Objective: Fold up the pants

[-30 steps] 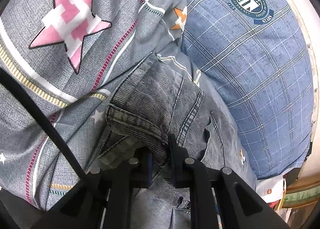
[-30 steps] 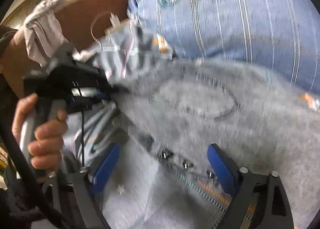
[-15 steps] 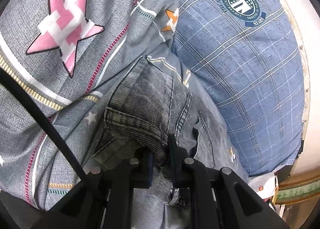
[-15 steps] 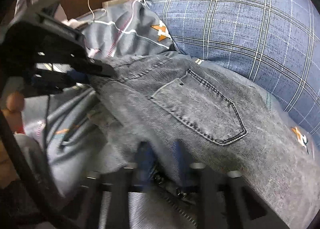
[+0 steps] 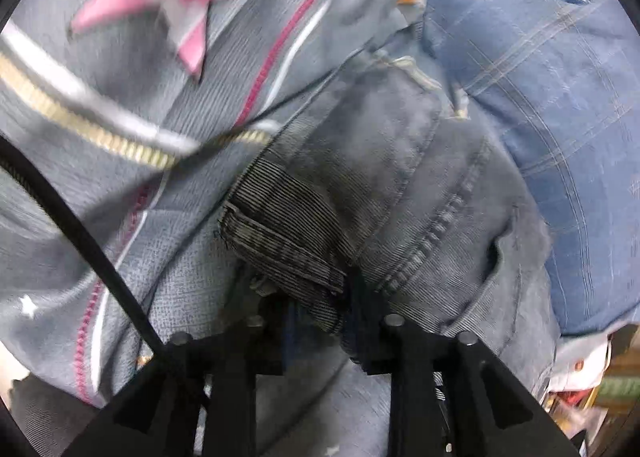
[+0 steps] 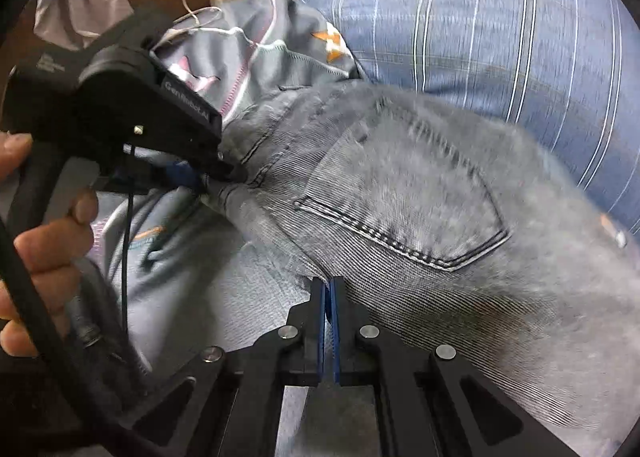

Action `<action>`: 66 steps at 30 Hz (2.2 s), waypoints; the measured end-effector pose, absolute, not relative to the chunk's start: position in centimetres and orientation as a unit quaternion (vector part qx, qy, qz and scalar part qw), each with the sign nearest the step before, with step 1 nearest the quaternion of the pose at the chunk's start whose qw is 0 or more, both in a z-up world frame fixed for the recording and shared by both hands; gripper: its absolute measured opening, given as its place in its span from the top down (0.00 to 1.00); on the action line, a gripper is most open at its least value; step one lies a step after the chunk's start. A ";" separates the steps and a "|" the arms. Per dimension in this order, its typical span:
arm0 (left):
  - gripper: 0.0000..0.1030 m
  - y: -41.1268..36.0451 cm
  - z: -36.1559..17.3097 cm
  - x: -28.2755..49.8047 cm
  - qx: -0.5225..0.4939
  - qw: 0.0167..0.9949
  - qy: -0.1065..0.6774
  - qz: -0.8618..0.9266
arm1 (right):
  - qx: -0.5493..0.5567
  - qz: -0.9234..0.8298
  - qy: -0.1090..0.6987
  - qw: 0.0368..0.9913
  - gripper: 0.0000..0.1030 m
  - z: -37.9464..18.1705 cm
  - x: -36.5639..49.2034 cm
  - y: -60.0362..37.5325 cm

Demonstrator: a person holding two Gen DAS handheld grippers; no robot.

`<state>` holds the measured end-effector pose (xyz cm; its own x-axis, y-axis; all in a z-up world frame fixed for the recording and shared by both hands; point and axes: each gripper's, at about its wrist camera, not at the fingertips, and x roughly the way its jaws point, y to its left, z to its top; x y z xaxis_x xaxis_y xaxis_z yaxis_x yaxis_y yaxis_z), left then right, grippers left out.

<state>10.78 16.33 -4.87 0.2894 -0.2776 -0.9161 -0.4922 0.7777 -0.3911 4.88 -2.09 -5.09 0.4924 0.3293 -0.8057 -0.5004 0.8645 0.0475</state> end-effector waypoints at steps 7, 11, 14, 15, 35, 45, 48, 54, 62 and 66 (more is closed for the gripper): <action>0.37 15.4 -0.9 9.8 -0.273 0.802 0.517 0.117 | 0.008 0.282 0.428 0.859 0.73 -1.8 4.6 -6.2; 0.37 13.3 1.2 9.6 -0.221 0.843 0.481 0.097 | 0.062 0.278 0.393 0.874 0.16 1.6 3.1 -11.1; 0.34 10.5 2.7 8.8 -0.175 0.874 0.450 0.053 | 0.089 0.250 0.388 0.883 0.16 3.4 2.2 -14.7; 0.27 9.5 3.0 8.8 -0.166 0.880 0.443 0.039 | 0.098 0.224 0.382 0.891 0.16 3.7 1.8 -16.4; 0.21 -15.1 2.6 3.9 0.087 0.879 0.418 -0.214 | 0.290 -0.073 0.344 0.890 0.16 3.7 -0.1 -41.9; 0.21 -30.1 2.1 -0.2 0.255 0.817 0.384 -0.348 | 0.402 -0.106 0.369 0.831 0.16 1.0 -2.8 -50.4; 0.21 -33.7 0.4 -0.9 0.295 0.796 0.379 -0.368 | 0.428 -0.106 0.362 0.821 0.16 0.6 -3.4 -51.6; 0.28 -39.2 -2.0 -1.1 0.338 0.774 0.372 -0.385 | 0.471 -0.103 0.340 0.807 0.16 0.1 -4.8 -53.5; 0.74 -41.2 -2.4 0.5 0.310 0.775 0.403 -0.375 | 0.519 -0.064 0.325 0.788 0.16 -0.9 -4.6 -53.9; 0.82 -38.9 -1.4 2.9 0.191 0.779 0.455 -0.388 | 0.540 -0.056 0.311 0.780 0.16 -1.4 -5.1 -54.3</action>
